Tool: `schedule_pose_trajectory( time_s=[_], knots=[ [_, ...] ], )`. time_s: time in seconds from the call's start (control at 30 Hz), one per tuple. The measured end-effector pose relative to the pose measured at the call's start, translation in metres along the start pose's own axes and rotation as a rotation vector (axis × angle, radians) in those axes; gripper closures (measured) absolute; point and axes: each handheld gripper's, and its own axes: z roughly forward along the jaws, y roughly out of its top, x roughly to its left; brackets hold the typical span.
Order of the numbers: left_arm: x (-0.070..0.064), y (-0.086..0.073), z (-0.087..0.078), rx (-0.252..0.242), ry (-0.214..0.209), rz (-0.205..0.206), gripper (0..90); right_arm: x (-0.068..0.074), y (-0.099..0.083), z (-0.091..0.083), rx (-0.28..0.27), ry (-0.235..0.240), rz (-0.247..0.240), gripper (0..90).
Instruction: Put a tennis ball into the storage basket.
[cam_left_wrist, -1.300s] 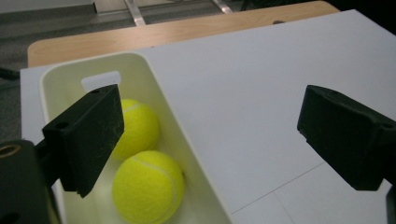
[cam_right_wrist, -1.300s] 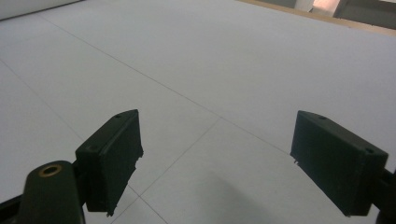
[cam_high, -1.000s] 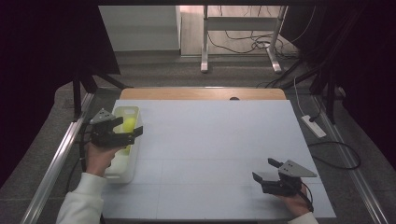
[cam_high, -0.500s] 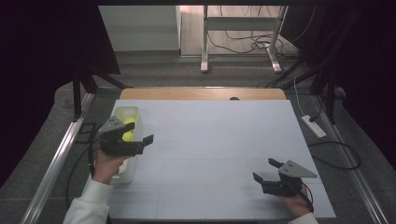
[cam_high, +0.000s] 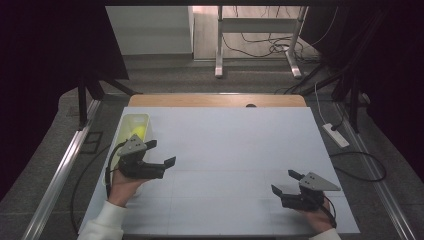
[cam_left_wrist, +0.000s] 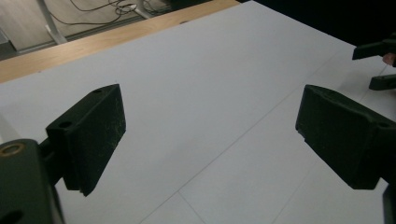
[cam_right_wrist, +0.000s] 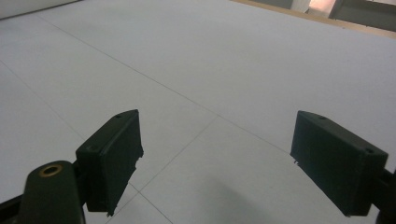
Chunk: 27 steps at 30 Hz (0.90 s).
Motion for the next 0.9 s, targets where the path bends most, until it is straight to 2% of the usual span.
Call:
schedule_pose_trajectory(
  time_s=[0.23, 0.5, 0.73, 0.9],
  knots=[
    [-0.014, -0.005, 0.002, -0.006, -0.028, 0.018, 8.9, 0.001, 0.001, -0.001, -0.003, -0.01, -0.003, 16.0],
    [-0.024, -0.021, 0.008, -0.001, -0.049, -0.004, 8.8, 0.001, 0.002, 0.0, -0.001, -0.01, -0.005, 15.9],
    [-0.032, -0.037, 0.013, 0.003, -0.048, 0.016, 8.7, 0.001, 0.001, -0.001, -0.001, -0.009, -0.006, 15.9],
    [-0.034, -0.052, 0.015, 0.008, -0.069, 0.037, 8.6, 0.001, 0.001, -0.002, -0.001, -0.01, -0.006, 16.0]
  ],
)
